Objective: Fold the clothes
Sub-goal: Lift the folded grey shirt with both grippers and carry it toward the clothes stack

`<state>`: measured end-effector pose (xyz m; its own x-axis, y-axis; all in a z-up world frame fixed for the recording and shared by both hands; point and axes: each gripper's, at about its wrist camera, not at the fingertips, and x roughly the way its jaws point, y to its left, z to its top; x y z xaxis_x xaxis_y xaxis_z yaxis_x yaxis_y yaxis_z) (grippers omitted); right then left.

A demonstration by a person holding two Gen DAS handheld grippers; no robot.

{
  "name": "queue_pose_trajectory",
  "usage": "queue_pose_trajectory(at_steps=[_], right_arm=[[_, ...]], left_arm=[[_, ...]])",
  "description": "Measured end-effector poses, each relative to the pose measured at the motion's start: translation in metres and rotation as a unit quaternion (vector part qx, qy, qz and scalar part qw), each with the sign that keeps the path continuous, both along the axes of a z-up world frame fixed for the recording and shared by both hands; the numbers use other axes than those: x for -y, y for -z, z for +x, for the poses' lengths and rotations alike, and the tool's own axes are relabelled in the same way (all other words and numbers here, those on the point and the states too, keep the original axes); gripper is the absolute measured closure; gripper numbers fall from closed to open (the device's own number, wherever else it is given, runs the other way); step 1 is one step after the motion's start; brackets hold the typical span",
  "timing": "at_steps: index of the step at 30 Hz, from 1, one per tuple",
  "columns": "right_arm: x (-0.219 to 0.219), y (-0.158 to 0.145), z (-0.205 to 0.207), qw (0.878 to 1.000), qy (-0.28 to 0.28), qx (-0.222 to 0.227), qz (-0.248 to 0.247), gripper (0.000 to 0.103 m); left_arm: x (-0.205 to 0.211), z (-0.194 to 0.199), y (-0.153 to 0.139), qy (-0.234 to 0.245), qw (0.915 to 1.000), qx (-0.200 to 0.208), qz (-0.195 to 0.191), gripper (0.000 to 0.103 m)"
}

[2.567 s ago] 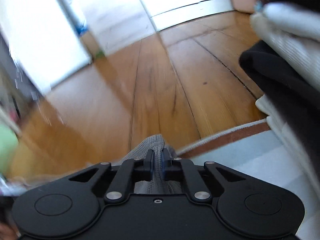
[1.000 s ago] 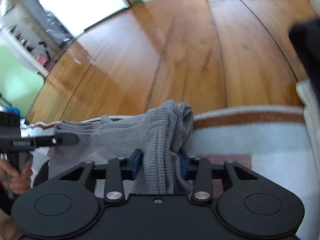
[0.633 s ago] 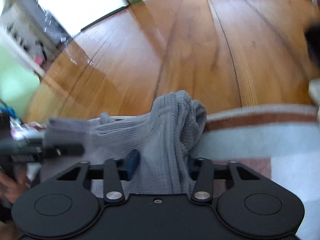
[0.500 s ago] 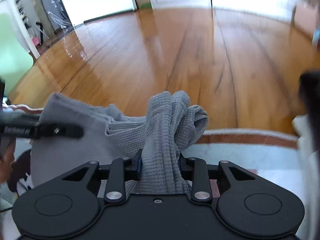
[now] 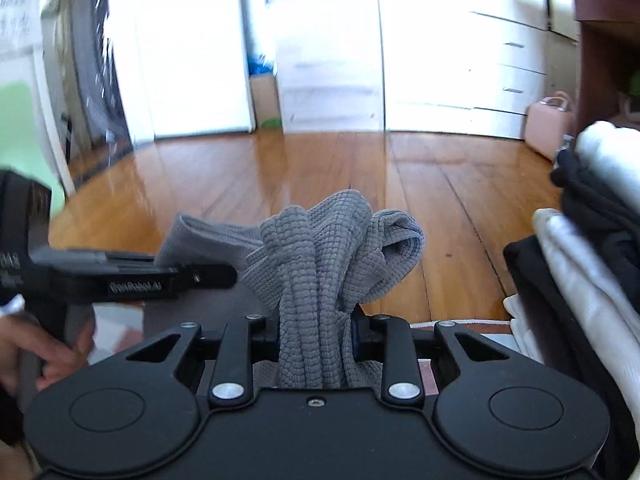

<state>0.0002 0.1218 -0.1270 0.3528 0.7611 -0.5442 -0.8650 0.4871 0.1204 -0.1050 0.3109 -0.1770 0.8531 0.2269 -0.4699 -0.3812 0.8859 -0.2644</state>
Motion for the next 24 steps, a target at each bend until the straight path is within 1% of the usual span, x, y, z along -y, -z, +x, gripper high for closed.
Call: queue_pose_trajectory(at_steps=[1,3,5,7,10,13,15,17,18,21,24], right_arm=[[0.005,-0.003,-0.002,1.000,0.004,-0.003,0.011,0.071],[0.014,-0.009,-0.007,0.999,0.010,-0.010,0.029,0.071],[0.023,-0.015,-0.008,0.999,0.009,-0.020,0.043,0.071],[0.033,-0.022,-0.006,0.998,0.007,-0.030,0.060,0.071],[0.051,-0.035,-0.002,0.994,0.020,-0.035,0.100,0.071],[0.077,-0.048,0.002,0.987,0.039,-0.037,0.150,0.071],[0.099,-0.062,0.012,0.980,0.054,-0.030,0.187,0.071],[0.122,-0.075,0.022,0.972,0.072,-0.016,0.224,0.071],[0.132,-0.079,0.026,0.967,0.080,-0.009,0.240,0.071],[0.155,-0.086,0.036,0.960,0.107,0.007,0.258,0.071],[0.173,-0.081,0.047,0.955,0.138,0.000,0.263,0.071]], left_arm=[[0.005,-0.001,-0.007,0.001,0.9999,0.001,0.011,0.088],[0.023,-0.007,-0.022,0.008,0.9988,-0.009,0.048,0.088],[0.040,-0.013,-0.035,0.019,0.9942,-0.021,0.104,0.088],[0.050,-0.009,-0.051,0.020,0.9906,-0.032,0.132,0.088],[0.062,0.008,-0.085,0.031,0.9877,-0.038,0.148,0.088],[0.082,0.041,-0.128,0.050,0.9774,-0.038,0.202,0.088],[0.097,0.068,-0.155,0.060,0.9716,-0.041,0.225,0.088],[0.110,0.092,-0.177,0.061,0.9717,-0.039,0.225,0.088],[0.118,0.100,-0.182,0.061,0.9715,-0.034,0.227,0.088],[0.141,0.124,-0.192,0.067,0.9697,-0.024,0.234,0.088],[0.162,0.149,-0.192,0.085,0.9658,-0.028,0.243,0.088]])
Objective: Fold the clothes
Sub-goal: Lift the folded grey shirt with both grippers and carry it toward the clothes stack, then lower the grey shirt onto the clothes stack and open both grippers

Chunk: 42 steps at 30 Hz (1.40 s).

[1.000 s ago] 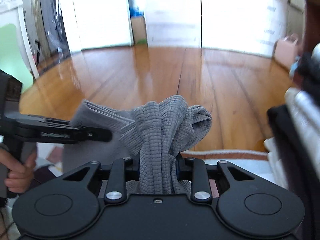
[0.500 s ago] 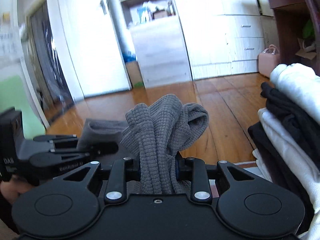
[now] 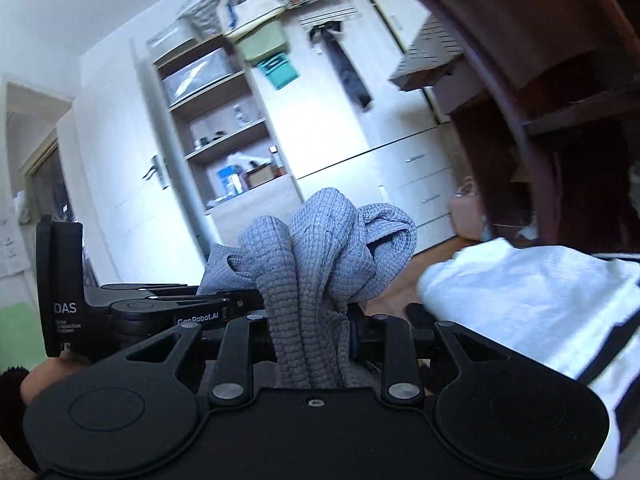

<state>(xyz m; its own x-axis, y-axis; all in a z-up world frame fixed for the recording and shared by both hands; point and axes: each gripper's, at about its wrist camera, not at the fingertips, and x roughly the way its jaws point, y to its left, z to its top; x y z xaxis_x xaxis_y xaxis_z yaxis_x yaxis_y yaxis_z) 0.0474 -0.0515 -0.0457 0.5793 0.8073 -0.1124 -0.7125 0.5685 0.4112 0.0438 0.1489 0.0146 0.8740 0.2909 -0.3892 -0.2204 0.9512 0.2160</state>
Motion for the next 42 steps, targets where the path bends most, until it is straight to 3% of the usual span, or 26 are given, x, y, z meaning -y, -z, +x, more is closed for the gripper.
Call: queue_pose_trajectory(at_steps=[6,12,15,16,18,20,22,27,30,33,37,38,42], right_arm=[[0.021,0.009,0.038,0.997,0.054,-0.053,0.023,0.071],[0.046,0.000,0.078,0.979,0.106,-0.136,0.112,0.071],[0.050,0.003,0.101,0.969,0.157,-0.153,0.115,0.065],[0.050,0.008,0.108,0.965,0.185,-0.152,0.105,0.063],[0.051,0.026,0.125,0.958,0.228,-0.157,0.071,0.052],[0.055,0.044,0.141,0.953,0.257,-0.159,0.032,0.051],[0.067,0.058,0.150,0.960,0.238,-0.149,0.022,0.048],[0.094,0.068,0.169,0.973,0.168,-0.148,0.060,0.039],[0.103,0.073,0.186,0.971,0.138,-0.165,0.101,0.034],[0.104,0.070,0.198,0.970,0.144,-0.170,0.097,0.034],[0.103,0.071,0.214,0.965,0.153,-0.183,0.106,0.027],[0.099,0.072,0.219,0.965,0.157,-0.185,0.103,0.026],[0.083,0.076,0.231,0.961,0.185,-0.188,0.079,0.026]], left_arm=[[0.033,0.069,-0.008,0.029,0.9965,-0.044,0.065,0.088],[0.033,0.157,-0.049,0.099,0.9922,-0.069,0.032,0.087],[0.029,0.223,-0.034,0.125,0.9845,-0.120,-0.025,0.085],[0.028,0.244,-0.028,0.132,0.9808,-0.137,-0.042,0.079],[0.029,0.280,0.005,0.121,0.9777,-0.168,-0.035,0.077],[0.030,0.305,0.033,0.118,0.9771,-0.175,-0.027,0.075],[0.026,0.310,0.043,0.125,0.9790,-0.155,-0.041,0.073],[0.005,0.298,0.036,0.131,0.9805,-0.124,-0.078,0.068],[-0.018,0.284,0.024,0.125,0.9827,-0.094,-0.098,0.068],[-0.043,0.254,0.011,0.114,0.9838,-0.060,-0.125,0.060],[-0.076,0.217,0.016,0.086,0.9798,-0.057,-0.171,0.056],[-0.082,0.211,0.023,0.074,0.9763,-0.059,-0.195,0.051],[-0.106,0.185,0.053,0.028,0.9544,-0.062,-0.291,0.050]])
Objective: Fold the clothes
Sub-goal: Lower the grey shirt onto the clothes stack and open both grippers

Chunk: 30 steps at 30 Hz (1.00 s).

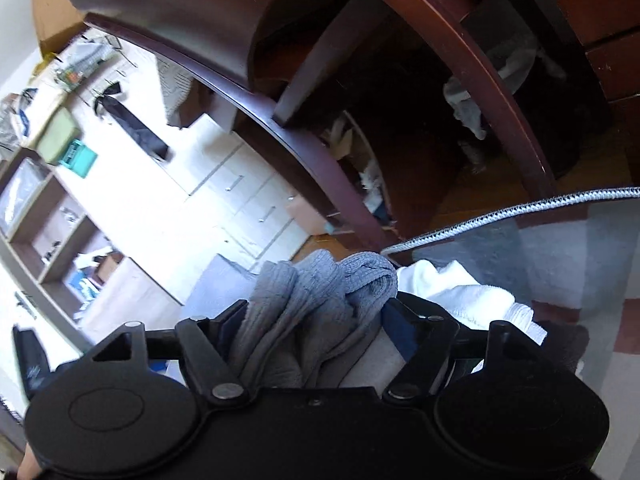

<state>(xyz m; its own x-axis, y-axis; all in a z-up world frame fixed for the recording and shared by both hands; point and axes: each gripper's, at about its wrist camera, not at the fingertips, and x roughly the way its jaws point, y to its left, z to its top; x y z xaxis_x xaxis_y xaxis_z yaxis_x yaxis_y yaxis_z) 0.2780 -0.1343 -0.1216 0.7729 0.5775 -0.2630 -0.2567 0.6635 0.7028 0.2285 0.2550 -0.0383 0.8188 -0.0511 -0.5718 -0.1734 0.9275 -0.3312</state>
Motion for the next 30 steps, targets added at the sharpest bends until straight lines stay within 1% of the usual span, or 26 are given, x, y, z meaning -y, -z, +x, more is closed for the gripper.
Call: queue_pose_trajectory(at_steps=[1,2,4,5,6,7,8,10,11,12,13,15,16,17,19,20,21,22,23,24,25,26,27,28,29,30], right_arm=[[-0.004,0.002,0.002,1.000,0.004,-0.003,-0.004,0.026],[-0.008,0.003,0.004,1.000,0.010,-0.002,-0.009,0.026],[-0.013,0.002,0.005,1.000,0.013,0.012,-0.022,0.050],[-0.017,-0.001,0.005,0.999,0.010,0.027,-0.030,0.060],[-0.021,-0.007,0.000,0.998,0.013,0.047,-0.041,0.065],[-0.026,-0.013,-0.005,0.996,0.017,0.067,-0.053,0.067],[-0.030,-0.019,-0.010,0.994,0.021,0.087,-0.064,0.069],[-0.032,-0.034,-0.026,0.991,0.024,0.123,-0.055,0.070],[-0.033,-0.041,-0.034,0.989,0.025,0.140,-0.050,0.070],[-0.030,-0.045,-0.040,0.989,0.029,0.139,-0.037,0.070],[-0.027,-0.048,-0.046,0.990,0.032,0.137,-0.023,0.070],[-0.027,-0.042,-0.050,0.992,0.061,0.102,-0.040,0.069],[-0.022,-0.034,-0.047,0.993,0.067,0.084,-0.043,0.069],[-0.016,-0.026,-0.044,0.994,0.072,0.066,-0.046,0.067],[-0.006,-0.010,-0.039,0.995,0.083,0.030,-0.053,0.065],[-0.001,-0.012,-0.040,0.994,0.082,0.035,-0.058,0.064],[0.004,-0.015,-0.042,0.994,0.081,0.041,-0.064,0.057],[0.009,-0.018,-0.044,0.993,0.081,0.046,-0.070,0.055],[0.013,-0.020,-0.045,0.993,0.080,0.052,-0.076,0.055],[0.017,-0.026,-0.054,0.989,0.100,0.066,-0.091,0.055],[0.014,-0.034,-0.066,0.979,0.128,0.087,-0.135,0.062],[0.004,-0.046,-0.079,0.958,0.151,0.128,-0.207,0.074],[-0.006,-0.058,-0.092,0.930,0.173,0.168,-0.278,0.074],[-0.009,-0.067,-0.099,0.920,0.169,0.192,-0.296,0.074],[-0.007,-0.076,-0.100,0.931,0.132,0.195,-0.279,0.074],[-0.005,-0.082,-0.095,0.948,0.079,0.185,-0.248,0.074]], left_arm=[[-0.006,-0.003,0.008,-0.003,0.9989,0.008,-0.047,0.049],[-0.012,-0.006,0.016,-0.006,0.9956,0.015,-0.092,0.049],[-0.015,-0.001,0.030,-0.004,0.9863,0.020,-0.163,0.050],[-0.017,0.002,0.035,-0.002,0.9810,0.023,-0.193,0.054],[-0.010,0.007,0.033,0.006,0.9846,0.028,-0.173,0.064],[-0.004,0.012,0.030,0.015,0.9877,0.033,-0.152,0.074],[0.003,0.017,0.026,0.024,0.9905,0.039,-0.130,0.080],[0.021,0.028,0.010,0.047,0.9957,0.065,-0.046,0.082],[0.031,0.035,0.002,0.051,0.9966,0.065,-0.001,0.082],[0.040,0.043,-0.003,0.054,0.9961,0.061,0.035,0.082],[0.045,0.051,-0.005,0.055,0.9960,0.050,0.050,0.081],[0.048,0.065,-0.003,0.041,0.9980,0.012,0.047,0.080],[0.050,0.071,-0.002,0.033,0.9984,-0.005,0.045,0.077],[0.049,0.071,-0.002,0.025,0.9988,-0.014,0.039,0.074],[0.055,0.066,-0.007,0.020,0.9983,-0.009,0.054,0.073],[0.063,0.061,-0.014,0.022,0.9956,0.004,0.091,0.071],[0.071,0.056,-0.020,0.018,0.9917,0.018,0.126,0.071],[0.079,0.051,-0.027,0.015,0.9865,0.032,0.160,0.072],[0.086,0.048,-0.034,0.015,0.9814,0.051,0.184,0.072],[0.092,0.044,-0.042,0.016,0.9756,0.069,0.208,0.072],[0.099,0.043,-0.049,0.024,0.9709,0.080,0.224,0.072],[0.106,0.044,-0.056,0.033,0.9668,0.090,0.237,0.072],[0.111,0.048,-0.061,0.050,0.9664,0.091,0.235,0.073],[0.115,0.056,-0.063,0.083,0.9692,0.077,0.218,0.074],[0.119,0.065,-0.065,0.116,0.9707,0.062,0.201,0.074],[0.123,0.075,-0.062,0.146,0.9726,0.036,0.177,0.072]])
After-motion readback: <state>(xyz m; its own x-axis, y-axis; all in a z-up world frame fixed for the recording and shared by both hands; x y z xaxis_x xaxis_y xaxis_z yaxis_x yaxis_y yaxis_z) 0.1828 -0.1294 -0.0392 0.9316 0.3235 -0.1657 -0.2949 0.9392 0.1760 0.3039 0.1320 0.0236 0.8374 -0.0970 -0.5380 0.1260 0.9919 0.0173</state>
